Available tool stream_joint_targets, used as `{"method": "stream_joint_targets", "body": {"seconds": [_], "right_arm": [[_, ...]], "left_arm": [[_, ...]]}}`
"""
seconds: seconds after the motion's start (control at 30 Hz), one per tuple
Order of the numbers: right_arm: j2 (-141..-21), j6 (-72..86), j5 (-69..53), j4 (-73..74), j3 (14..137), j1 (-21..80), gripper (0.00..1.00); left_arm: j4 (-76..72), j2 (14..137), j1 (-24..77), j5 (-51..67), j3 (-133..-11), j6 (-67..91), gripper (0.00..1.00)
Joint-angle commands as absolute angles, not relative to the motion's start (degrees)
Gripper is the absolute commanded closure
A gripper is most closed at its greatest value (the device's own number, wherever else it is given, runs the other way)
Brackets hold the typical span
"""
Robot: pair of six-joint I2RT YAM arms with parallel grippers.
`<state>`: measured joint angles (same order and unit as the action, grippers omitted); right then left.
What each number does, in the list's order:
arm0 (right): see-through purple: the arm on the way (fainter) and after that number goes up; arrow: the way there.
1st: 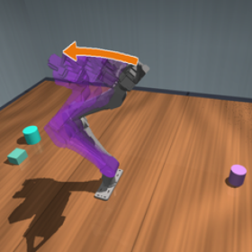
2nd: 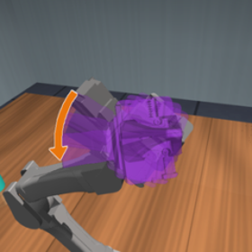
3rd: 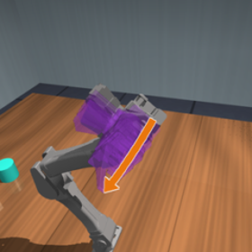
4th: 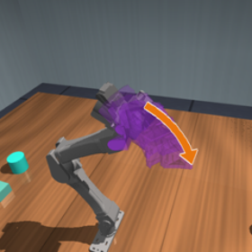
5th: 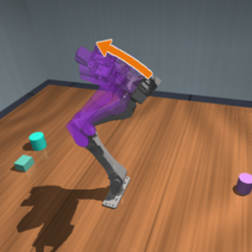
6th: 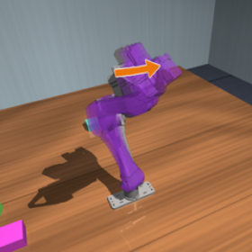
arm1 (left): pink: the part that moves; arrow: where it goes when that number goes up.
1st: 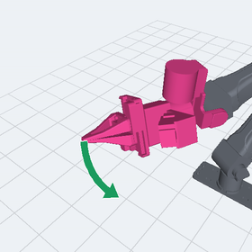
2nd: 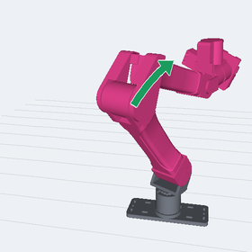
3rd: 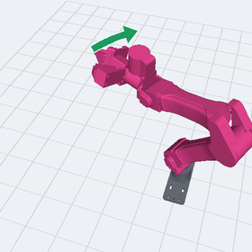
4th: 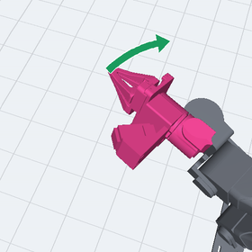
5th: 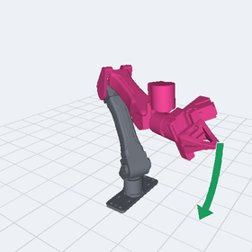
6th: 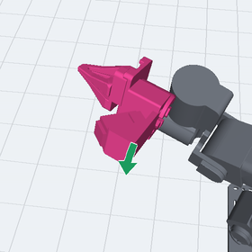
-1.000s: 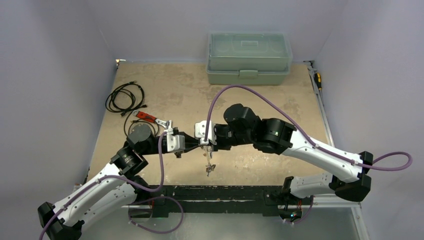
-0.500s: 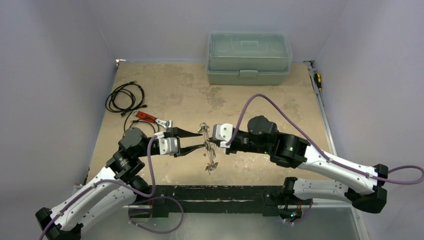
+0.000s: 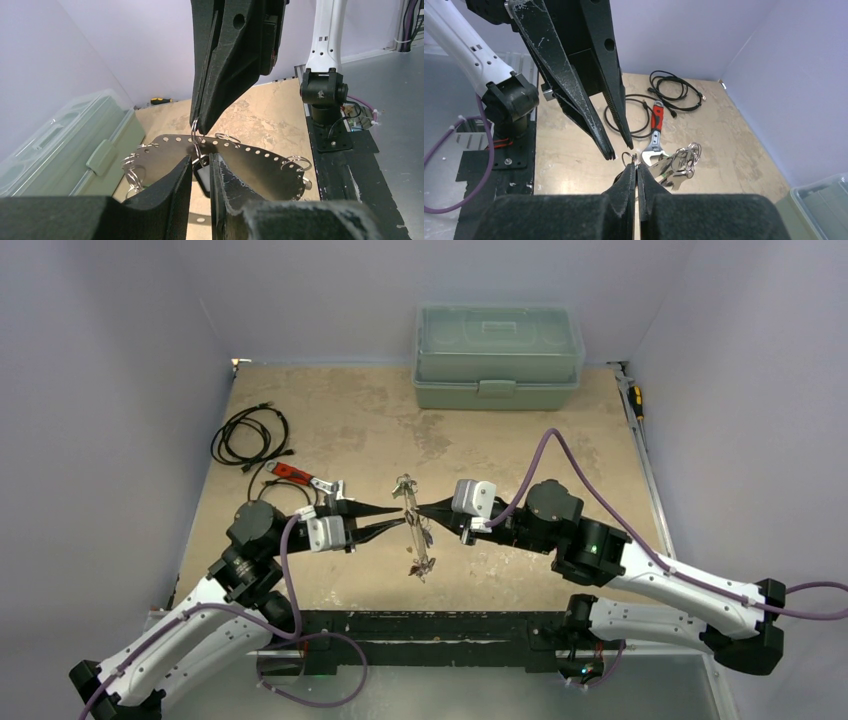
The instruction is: Put the keys on the keyring
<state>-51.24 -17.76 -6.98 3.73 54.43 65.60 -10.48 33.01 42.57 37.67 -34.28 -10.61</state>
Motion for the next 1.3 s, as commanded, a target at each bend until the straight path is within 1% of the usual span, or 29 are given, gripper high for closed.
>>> {"method": "stream_joint_targets", "body": {"seconds": [0.0, 0.2, 0.53, 0.77, 0.87, 1.27], "right_arm": [[-49.92, -15.74, -7.64, -4.0, 54.26, 65.48, 1.0], [-50.02, -15.68, -7.82, -4.21, 54.23, 65.48, 1.0], [-50.57, -15.51, -8.72, -4.48, 54.14, 65.52, 1.0], [-50.84, -15.04, -8.96, -4.31, 54.14, 65.48, 1.0], [-50.9, -14.73, -9.05, -4.27, 53.93, 65.48, 1.0], [-51.23, -13.61, -6.95, -10.19, 51.2, 65.48, 1.0]], "left_arm": [[-13.5, 33.6, 42.81, 38.18, -35.11, -9.09, 0.82], [-13.88, 34.36, 42.84, 38.84, -34.98, -8.81, 0.83], [-13.34, 35.82, 42.89, 38.57, -35.42, -9.21, 0.89], [-12.91, 36.03, 42.84, 38.08, -35.5, -9.61, 0.95], [-12.77, 36.25, 42.88, 37.97, -35.55, -9.82, 1.0], [-12.43, 37.43, 42.87, 39.26, -35.66, -10.48, 1.0]]}}
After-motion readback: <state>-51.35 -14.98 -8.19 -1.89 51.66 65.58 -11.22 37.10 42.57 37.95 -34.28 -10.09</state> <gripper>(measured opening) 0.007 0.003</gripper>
